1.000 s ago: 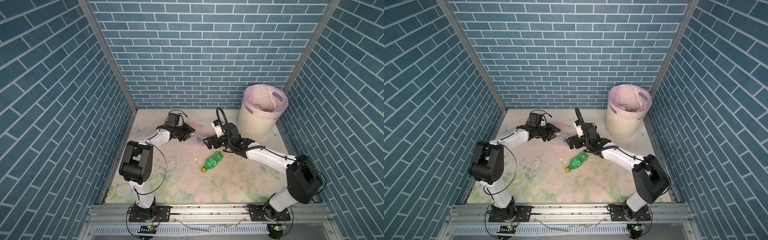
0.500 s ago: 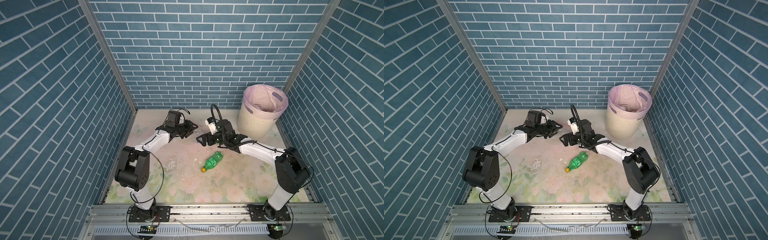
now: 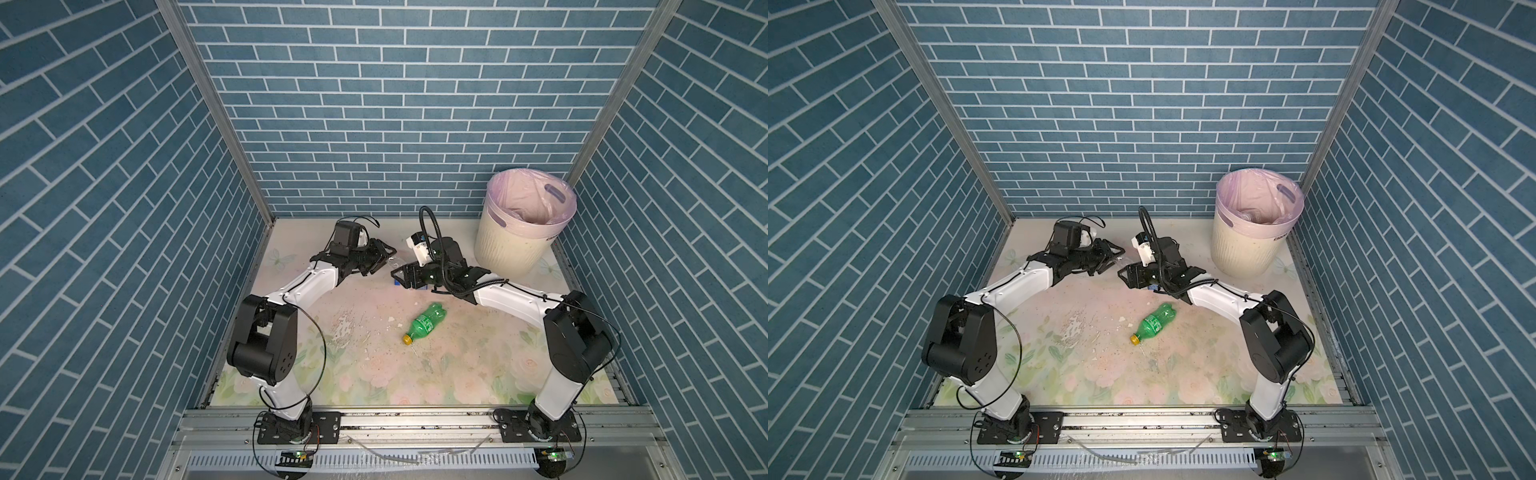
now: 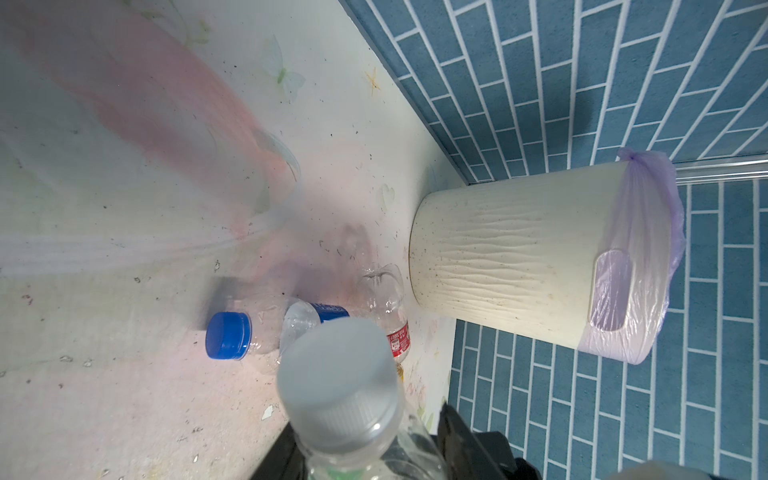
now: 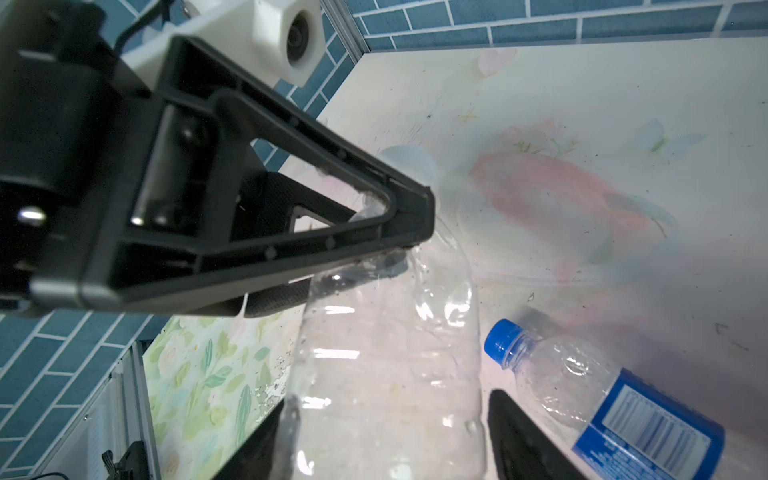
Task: Throw the plastic bottles in the bin
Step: 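Close the right gripper on the white-cap bottle held by the left gripper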
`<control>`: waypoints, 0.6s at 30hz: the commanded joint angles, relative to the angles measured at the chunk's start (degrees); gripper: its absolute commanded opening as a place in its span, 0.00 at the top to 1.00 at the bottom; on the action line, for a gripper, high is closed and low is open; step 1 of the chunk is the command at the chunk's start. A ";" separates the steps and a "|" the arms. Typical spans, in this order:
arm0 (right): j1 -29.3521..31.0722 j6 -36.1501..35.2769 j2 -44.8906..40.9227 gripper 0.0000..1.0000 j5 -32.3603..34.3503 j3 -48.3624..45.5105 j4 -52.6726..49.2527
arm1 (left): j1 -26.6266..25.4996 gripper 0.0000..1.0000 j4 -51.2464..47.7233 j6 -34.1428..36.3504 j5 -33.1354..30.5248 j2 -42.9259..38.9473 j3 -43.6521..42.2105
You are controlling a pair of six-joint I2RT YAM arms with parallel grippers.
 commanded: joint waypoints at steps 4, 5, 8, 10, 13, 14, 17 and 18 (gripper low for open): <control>0.23 1.08 0.78 0.44 -0.08 3.05 1.34 | -0.26 0.60 1.31 -0.52 0.99 0.22 -0.81; 0.19 1.18 0.87 0.46 0.00 2.95 1.30 | -0.31 0.60 1.31 -0.53 0.95 0.19 -0.81; 0.27 1.28 0.83 0.50 0.10 2.63 1.45 | -0.26 0.57 1.22 -0.53 0.78 0.25 -0.81; 0.23 1.43 0.66 0.52 0.28 2.21 1.78 | -0.26 0.55 1.01 -0.51 0.78 0.42 -0.81; 0.23 1.54 0.48 0.56 0.20 1.81 2.03 | -0.26 0.50 0.90 -0.57 0.78 0.44 -0.81; 0.18 1.59 0.48 0.56 0.28 1.73 2.02 | -0.26 0.49 0.87 -0.58 0.78 0.37 -0.73; 0.23 1.67 0.26 0.57 0.37 1.32 2.00 | -0.10 0.44 0.52 -0.30 0.60 0.11 -0.63; 0.23 1.72 0.17 0.58 0.52 1.12 2.13 | -0.01 0.42 0.43 -0.31 0.50 0.08 -0.63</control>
